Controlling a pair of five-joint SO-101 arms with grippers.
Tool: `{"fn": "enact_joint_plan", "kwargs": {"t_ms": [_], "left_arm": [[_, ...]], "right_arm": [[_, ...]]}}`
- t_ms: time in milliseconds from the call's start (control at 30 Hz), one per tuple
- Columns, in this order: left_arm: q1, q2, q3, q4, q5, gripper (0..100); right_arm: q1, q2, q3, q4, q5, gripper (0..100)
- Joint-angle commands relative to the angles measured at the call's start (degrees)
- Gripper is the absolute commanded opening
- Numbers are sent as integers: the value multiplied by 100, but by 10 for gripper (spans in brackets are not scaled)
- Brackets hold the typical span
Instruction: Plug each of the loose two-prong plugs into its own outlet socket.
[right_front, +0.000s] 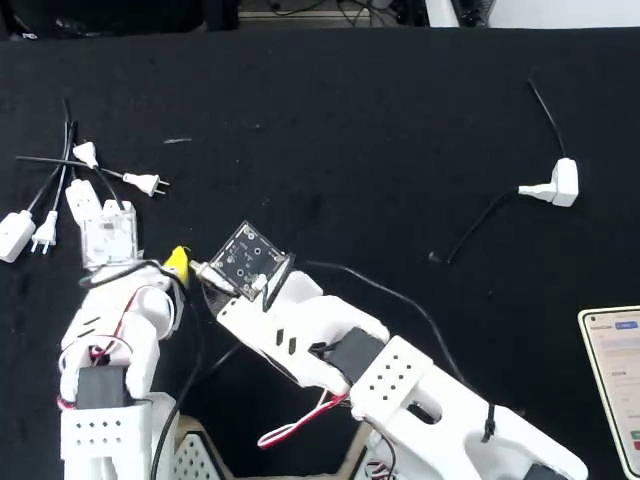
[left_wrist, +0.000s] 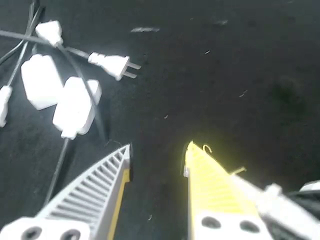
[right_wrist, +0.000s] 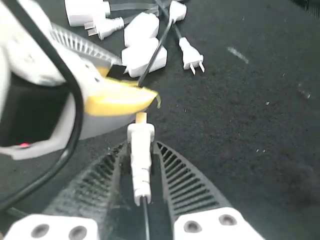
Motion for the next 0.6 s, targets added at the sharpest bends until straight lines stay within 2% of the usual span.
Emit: {"fn": "enact_joint_plan", "kwargs": {"t_ms": [0, 267, 367, 567], "left_arm": [[-303, -62, -620, 211, 176, 185], [-356, -62, -664, 264, 149, 185], [-356, -53, -655, 316, -149, 185], [-356, -53, -646, 1152, -1011, 185]], "right_arm": [[-35, -13, -365, 290, 193, 10], [730, 268, -1332, 1503, 246, 10], [1134, 796, -2352, 2690, 475, 10], [1741, 2167, -4514, 5468, 1204, 10]]}}
